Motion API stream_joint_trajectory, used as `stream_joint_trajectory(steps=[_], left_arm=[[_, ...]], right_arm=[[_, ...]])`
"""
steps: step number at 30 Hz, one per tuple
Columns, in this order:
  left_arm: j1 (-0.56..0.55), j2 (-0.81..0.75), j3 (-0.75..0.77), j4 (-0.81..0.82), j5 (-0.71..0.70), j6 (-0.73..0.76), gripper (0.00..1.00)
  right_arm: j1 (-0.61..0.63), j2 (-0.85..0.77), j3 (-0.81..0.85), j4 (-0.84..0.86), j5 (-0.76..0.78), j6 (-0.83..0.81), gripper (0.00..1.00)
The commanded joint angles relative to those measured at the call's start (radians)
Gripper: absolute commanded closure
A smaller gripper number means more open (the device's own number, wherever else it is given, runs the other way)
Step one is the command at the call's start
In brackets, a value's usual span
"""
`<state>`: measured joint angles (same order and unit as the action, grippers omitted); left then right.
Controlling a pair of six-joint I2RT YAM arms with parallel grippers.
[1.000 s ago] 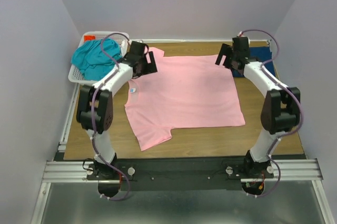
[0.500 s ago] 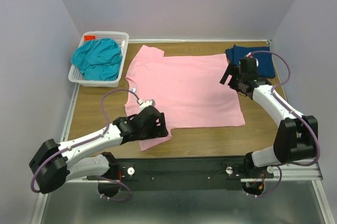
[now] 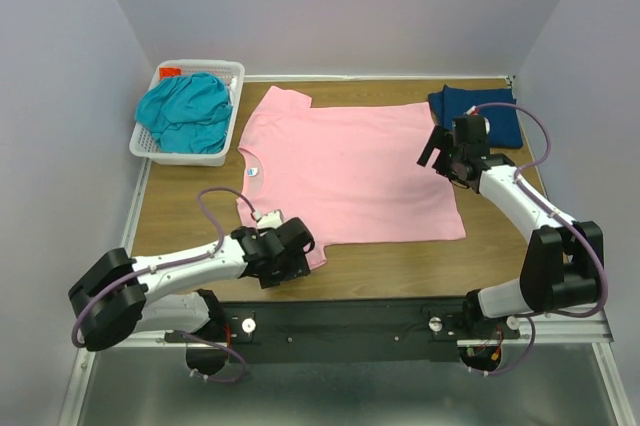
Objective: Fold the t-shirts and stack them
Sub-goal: Flatten the tshirt out, then fold the tshirt
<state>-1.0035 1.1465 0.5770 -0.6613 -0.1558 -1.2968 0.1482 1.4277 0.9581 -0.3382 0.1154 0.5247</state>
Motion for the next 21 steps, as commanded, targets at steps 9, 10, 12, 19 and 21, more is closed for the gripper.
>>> stream_joint_trajectory(steps=[9,10,12,19,21], left_arm=[[0.032,0.127,0.034,-0.034,-0.065,-0.076,0.37],[0.039,0.119,0.027,-0.029,-0.065,-0.078,0.37],[0.084,0.101,0.015,-0.015,-0.067,-0.072,0.37],[0.137,0.098,0.015,-0.003,-0.070,-0.029,0.55],[0.138,0.101,0.023,-0.009,-0.073,-0.021,0.72]], right_arm=[[-0.009,-0.024,-0.022,0.002,0.012,0.008,0.00],[-0.009,-0.027,-0.024,0.002,0.010,0.008,0.00],[-0.007,-0.032,-0.030,0.002,0.009,0.006,0.00],[-0.009,-0.027,-0.039,0.002,0.006,0.011,0.00],[-0.009,-0.044,-0.054,0.001,0.007,0.018,0.00]])
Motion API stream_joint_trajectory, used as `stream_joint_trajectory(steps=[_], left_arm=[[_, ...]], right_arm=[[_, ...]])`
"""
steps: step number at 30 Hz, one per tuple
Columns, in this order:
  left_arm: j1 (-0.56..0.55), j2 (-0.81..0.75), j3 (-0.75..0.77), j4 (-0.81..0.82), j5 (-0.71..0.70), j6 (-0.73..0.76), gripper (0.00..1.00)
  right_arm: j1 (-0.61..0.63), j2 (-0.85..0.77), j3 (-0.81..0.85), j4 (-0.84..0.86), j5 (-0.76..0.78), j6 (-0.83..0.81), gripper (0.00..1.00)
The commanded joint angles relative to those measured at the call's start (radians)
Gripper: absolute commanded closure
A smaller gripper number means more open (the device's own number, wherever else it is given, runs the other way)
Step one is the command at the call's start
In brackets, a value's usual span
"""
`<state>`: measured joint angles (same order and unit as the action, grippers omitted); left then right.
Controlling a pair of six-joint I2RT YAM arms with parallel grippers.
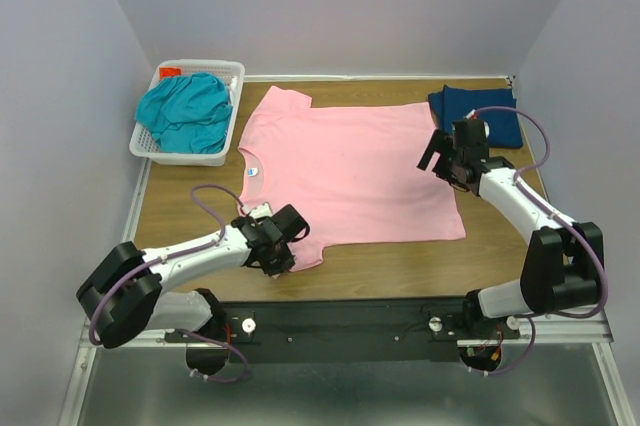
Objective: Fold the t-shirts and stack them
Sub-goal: Fold the tshirt
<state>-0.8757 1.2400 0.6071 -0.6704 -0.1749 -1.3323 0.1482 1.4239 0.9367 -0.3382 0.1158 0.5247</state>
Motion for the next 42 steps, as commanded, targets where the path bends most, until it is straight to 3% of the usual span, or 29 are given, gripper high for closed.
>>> stream_joint_trajectory(steps=[1,4,5,11,26,31,38,41,42], left_arm=[[0.012,0.007,-0.006,0.000,-0.055,0.016,0.78],[0.012,0.001,-0.006,0.014,-0.051,0.022,0.98],[0.012,-0.002,-0.009,0.026,-0.049,0.033,1.00],[0.012,-0.050,-0.007,0.034,-0.051,0.062,1.00],[0.012,-0.149,0.005,0.040,-0.080,0.098,1.00],[0.012,-0.194,-0.012,0.051,-0.084,0.096,1.00],[0.012,-0.220,-0.001,0.023,-0.115,0.087,1.00],[0.012,-0.224,-0.009,0.034,-0.113,0.081,1.00],[0.014,-0.226,-0.012,0.034,-0.118,0.078,1.00]], right_arm=[[-0.007,-0.049,-0.041,-0.001,0.008,0.024,0.00],[-0.009,-0.124,-0.097,-0.008,0.015,0.050,0.00],[-0.007,-0.144,-0.119,-0.012,0.031,0.058,0.00],[-0.010,-0.310,-0.272,-0.082,0.100,0.144,0.00],[-0.010,-0.442,-0.487,-0.165,0.117,0.420,0.01],[-0.012,-0.442,-0.498,-0.166,0.114,0.430,0.11],[-0.010,-0.408,-0.506,-0.153,0.145,0.439,0.14],[-0.010,-0.393,-0.510,-0.137,0.153,0.437,0.20],[-0.010,-0.395,-0.516,-0.128,0.162,0.437,0.27]])
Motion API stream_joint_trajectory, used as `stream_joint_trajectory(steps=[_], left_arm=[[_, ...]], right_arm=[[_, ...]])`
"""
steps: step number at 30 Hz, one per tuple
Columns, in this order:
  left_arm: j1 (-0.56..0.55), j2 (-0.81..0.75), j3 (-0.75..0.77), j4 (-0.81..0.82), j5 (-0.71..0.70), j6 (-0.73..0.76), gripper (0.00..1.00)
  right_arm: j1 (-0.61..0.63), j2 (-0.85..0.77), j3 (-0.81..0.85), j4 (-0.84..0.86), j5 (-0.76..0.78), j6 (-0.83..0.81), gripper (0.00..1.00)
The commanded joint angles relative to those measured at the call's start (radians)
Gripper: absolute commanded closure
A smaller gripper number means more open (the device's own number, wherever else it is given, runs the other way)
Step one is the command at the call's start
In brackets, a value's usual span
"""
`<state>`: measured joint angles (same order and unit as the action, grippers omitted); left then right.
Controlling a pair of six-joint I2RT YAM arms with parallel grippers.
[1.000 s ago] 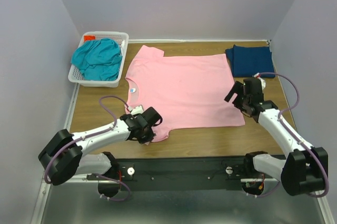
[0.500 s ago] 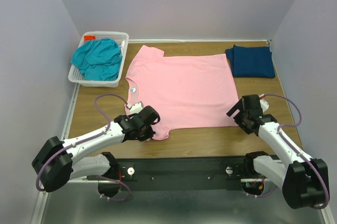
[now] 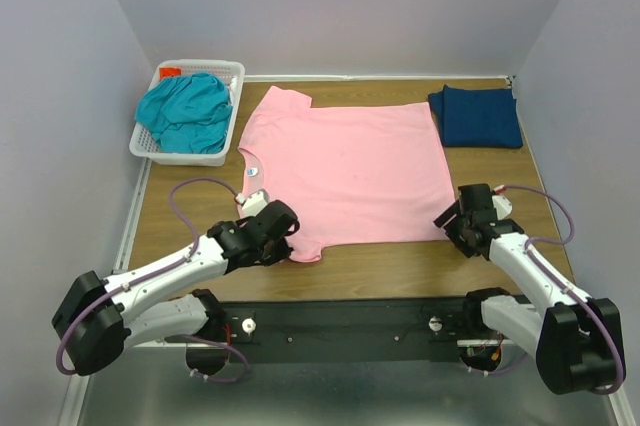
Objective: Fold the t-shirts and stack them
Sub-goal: Fold the tshirt
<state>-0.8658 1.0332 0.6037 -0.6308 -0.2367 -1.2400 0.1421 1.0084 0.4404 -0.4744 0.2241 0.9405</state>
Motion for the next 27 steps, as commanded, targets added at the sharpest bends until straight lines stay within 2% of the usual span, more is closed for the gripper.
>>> stream_joint_trajectory(steps=[1,3,6,11,13,15,16,18,19,20,27], left_arm=[[0.004,-0.021,-0.009,-0.006,-0.059,-0.016,1.00],[0.005,-0.021,-0.004,0.000,-0.061,-0.019,1.00],[0.013,-0.022,0.001,0.006,-0.069,-0.012,1.00],[0.027,-0.021,0.007,0.003,-0.075,0.001,1.00],[0.031,-0.022,0.007,0.003,-0.075,0.001,1.00],[0.034,-0.022,0.005,0.003,-0.076,0.001,1.00],[0.037,-0.024,0.008,0.003,-0.079,0.004,1.00],[0.043,-0.027,0.010,0.011,-0.081,0.010,1.00],[0.045,-0.025,0.011,0.013,-0.085,0.013,1.00],[0.048,-0.024,0.013,0.014,-0.087,0.016,1.00],[0.077,-0.013,0.040,0.055,-0.104,0.059,1.00]], right_arm=[[-0.004,0.022,-0.022,0.010,0.057,0.020,0.31],[-0.006,0.021,-0.026,0.016,0.066,0.012,0.42],[-0.004,0.027,-0.026,0.022,0.090,0.009,0.44],[-0.004,0.061,-0.031,0.037,0.095,0.001,0.55],[-0.006,0.067,-0.032,0.046,0.089,-0.006,0.66],[-0.004,0.068,-0.032,0.056,0.089,-0.009,0.69],[-0.006,0.070,-0.032,0.060,0.089,-0.022,0.78],[-0.004,0.068,-0.025,0.062,0.090,-0.031,0.85],[-0.004,0.064,-0.022,0.060,0.089,-0.043,0.96],[-0.004,0.058,-0.019,0.062,0.087,-0.045,0.99],[-0.006,0.010,0.017,0.066,0.069,-0.107,0.99]])
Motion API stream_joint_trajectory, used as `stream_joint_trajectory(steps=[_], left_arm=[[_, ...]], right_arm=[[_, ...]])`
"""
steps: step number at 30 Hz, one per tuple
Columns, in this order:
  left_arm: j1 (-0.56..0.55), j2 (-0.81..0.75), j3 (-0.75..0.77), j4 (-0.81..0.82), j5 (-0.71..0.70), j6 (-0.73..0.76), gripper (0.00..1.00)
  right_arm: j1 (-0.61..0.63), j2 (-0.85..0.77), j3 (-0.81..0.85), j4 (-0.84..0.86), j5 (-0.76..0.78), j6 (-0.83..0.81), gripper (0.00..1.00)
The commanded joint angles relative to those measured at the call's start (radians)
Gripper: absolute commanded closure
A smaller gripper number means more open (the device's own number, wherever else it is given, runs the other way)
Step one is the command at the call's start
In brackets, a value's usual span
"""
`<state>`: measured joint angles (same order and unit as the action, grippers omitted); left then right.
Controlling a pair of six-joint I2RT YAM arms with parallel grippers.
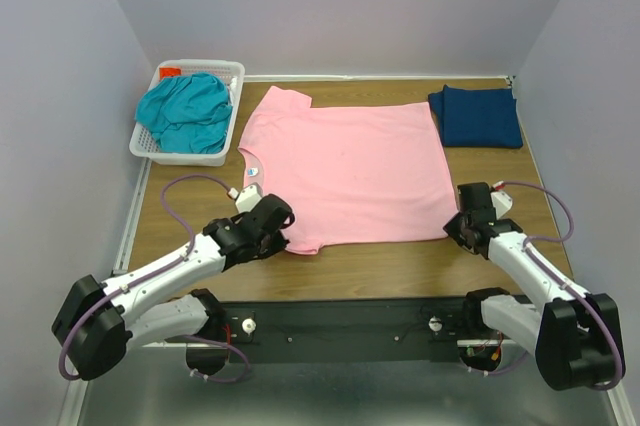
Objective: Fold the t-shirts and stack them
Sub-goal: Fold the tshirt
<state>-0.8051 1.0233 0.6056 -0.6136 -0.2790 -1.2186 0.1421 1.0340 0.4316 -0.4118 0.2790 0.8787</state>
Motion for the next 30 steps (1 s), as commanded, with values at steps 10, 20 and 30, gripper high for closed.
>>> stream_joint_trajectory(steps=[10,20,30], left_arm=[[0.079,0.113,0.134,0.061,-0.103,0.155,1.00],[0.164,0.247,0.238,0.138,-0.108,0.309,1.00],[0.245,0.388,0.344,0.179,-0.106,0.429,1.00]], right_arm=[[-0.006,0.000,0.088,0.021,0.012,-0.095,0.99],[-0.006,0.116,0.179,0.068,-0.008,-0.110,0.99],[-0.004,0.294,0.312,0.093,-0.020,-0.149,0.99]])
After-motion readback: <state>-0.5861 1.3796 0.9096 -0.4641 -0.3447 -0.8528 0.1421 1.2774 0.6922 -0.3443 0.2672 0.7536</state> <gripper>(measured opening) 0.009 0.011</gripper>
